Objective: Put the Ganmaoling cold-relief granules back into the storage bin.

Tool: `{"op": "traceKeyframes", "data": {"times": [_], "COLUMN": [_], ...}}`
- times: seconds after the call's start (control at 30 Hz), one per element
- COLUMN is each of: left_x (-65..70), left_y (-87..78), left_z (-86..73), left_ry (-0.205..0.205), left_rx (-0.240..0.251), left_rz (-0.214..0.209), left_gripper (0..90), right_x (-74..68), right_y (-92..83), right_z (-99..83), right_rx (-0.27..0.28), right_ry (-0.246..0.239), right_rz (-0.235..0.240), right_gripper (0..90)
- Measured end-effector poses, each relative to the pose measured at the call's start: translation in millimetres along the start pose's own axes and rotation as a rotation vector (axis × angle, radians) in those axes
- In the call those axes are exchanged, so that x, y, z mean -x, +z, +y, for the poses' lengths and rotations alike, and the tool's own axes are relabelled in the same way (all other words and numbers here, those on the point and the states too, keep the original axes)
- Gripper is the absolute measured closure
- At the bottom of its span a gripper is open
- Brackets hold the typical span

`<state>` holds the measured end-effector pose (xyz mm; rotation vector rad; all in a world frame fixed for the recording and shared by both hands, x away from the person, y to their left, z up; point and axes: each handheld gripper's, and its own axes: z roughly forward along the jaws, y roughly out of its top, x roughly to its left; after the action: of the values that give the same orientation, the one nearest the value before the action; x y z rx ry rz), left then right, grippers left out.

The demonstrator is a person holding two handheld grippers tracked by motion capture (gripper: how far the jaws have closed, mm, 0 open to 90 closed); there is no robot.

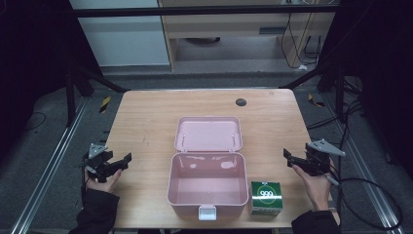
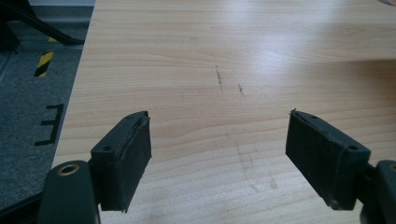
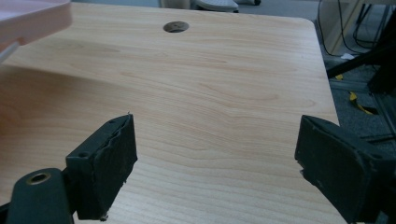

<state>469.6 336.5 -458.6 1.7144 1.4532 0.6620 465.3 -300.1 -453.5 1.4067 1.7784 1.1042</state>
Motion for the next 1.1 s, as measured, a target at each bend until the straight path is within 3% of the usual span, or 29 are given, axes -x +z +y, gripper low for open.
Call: {"op": "traceKeyframes", "data": {"times": [0.2,0.3,0.47,0.63,0.67,0.8,0.87,0.93,1.1], "left_x": [4.0,5.9,8.5,10.8,11.5,12.0,12.4,12.7,13.5], "left_y": [2.3,1.5,3.2,3.5,4.1,5.5,5.5,5.5,5.9], "left_z": [-1.8,-1.8,-3.6,-3.7,-3.9,-4.3,-4.3,-4.3,-4.4], "left_ry": [0.018,0.027,0.043,0.062,0.064,0.077,0.082,0.084,0.091], "left_rx": [-0.024,-0.025,-0.045,-0.05,-0.055,-0.069,-0.072,-0.073,-0.082], "left_rz": [-0.029,-0.032,-0.032,-0.031,-0.031,-0.026,-0.024,-0.023,-0.025], "left_gripper": [22.2,23.1,23.6,23.8,23.8,23.8,23.9,23.8,23.8], "right_x": [-5.5,-8.3,-12.8,-19.8,-24.0,-29.4,-36.2,-38.7,-55.9], "right_y": [-6.3,-15.7,-27.9,-34.4,-37.1,-40.3,-43.5,-44.5,-51.0], "right_z": [13.8,27.3,45.7,60.3,67.9,76.4,84.4,86.7,94.8], "right_rx": [-0.02,-0.029,-0.024,-0.053,-0.072,-0.093,-0.124,-0.136,-0.212], "right_ry": [-0.072,-0.104,-0.141,-0.21,-0.243,-0.273,-0.328,-0.352,-0.492], "right_rz": [0.018,0.064,0.096,0.122,0.146,0.189,0.217,0.225,0.288], "right_gripper": [11.4,11.3,11.1,11.1,11.2,11.2,11.2,11.1,10.9]}}
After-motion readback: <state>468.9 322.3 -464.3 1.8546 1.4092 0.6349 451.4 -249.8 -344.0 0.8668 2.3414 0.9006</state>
